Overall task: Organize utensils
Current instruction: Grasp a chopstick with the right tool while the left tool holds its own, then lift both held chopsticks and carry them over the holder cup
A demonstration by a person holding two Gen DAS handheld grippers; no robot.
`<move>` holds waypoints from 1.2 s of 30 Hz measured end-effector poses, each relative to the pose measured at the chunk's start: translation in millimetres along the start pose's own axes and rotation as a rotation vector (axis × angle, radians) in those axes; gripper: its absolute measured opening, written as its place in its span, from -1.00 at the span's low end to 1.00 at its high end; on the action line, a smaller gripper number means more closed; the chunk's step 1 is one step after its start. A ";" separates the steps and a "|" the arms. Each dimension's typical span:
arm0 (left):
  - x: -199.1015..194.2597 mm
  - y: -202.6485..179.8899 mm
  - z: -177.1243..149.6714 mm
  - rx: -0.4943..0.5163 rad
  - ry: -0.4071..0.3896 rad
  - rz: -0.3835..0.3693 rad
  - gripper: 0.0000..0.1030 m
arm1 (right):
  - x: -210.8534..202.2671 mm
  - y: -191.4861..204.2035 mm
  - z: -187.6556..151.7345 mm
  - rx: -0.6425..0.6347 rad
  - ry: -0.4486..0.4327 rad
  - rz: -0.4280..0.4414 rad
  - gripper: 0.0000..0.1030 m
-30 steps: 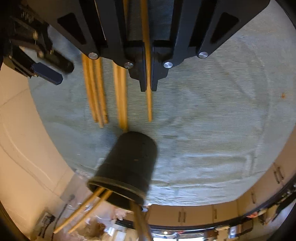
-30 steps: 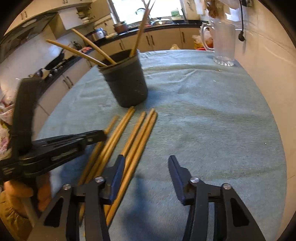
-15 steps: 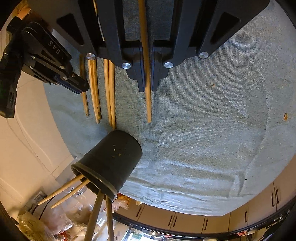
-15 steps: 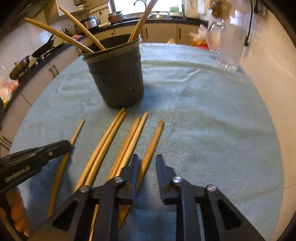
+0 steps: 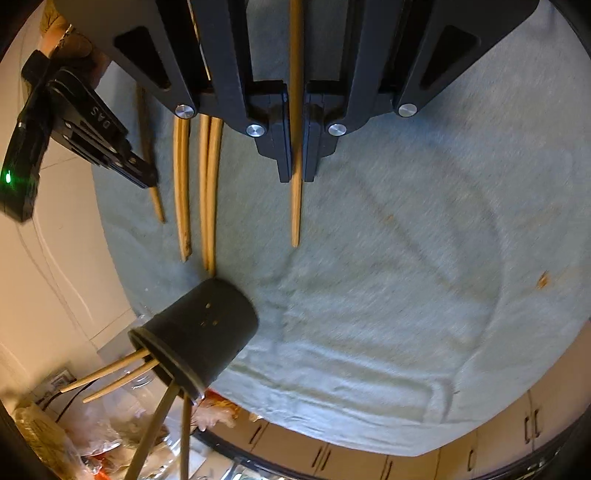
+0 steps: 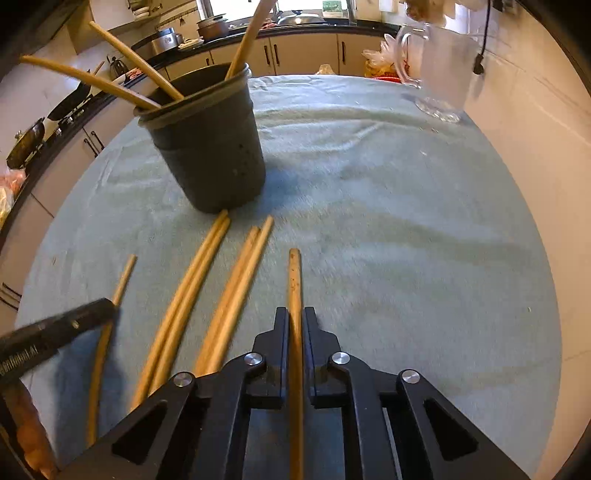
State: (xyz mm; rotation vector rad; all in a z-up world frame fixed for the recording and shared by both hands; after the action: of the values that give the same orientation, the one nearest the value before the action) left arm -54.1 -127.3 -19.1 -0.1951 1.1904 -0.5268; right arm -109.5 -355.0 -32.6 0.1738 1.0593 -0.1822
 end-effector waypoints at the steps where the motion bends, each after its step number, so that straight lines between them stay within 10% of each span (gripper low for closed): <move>1: -1.2 1.4 -2.5 -0.004 0.006 0.008 -0.87 | -2.8 -2.7 -4.8 -0.004 -0.003 -0.007 -0.84; 24: 10.7 0.5 23.1 0.026 0.098 0.146 -0.87 | 14.2 -22.8 27.1 -0.013 0.162 -0.047 -0.79; 30: 10.3 1.0 25.7 0.052 0.072 0.123 -0.85 | 16.2 -10.0 31.0 -0.004 0.136 -0.100 -0.45; 36: 4.3 1.1 21.9 0.065 0.017 0.127 -0.91 | 6.6 -10.1 24.1 0.042 0.119 -0.030 -0.86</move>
State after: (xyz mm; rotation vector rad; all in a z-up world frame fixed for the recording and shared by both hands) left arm -32.5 -131.2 -14.9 -0.0593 1.1915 -0.4556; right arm -88.3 -370.7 -27.4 0.2083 1.1778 -0.2238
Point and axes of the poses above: each gripper's, at about its wrist camera, not at the fingertips, and x roughly the way its jaws point, y to its left, z to its top, the point moved 4 cm from there along x, roughly the way its jaws point, and after that the axes turned 2 degrees about -z, right-handed, at the moved point
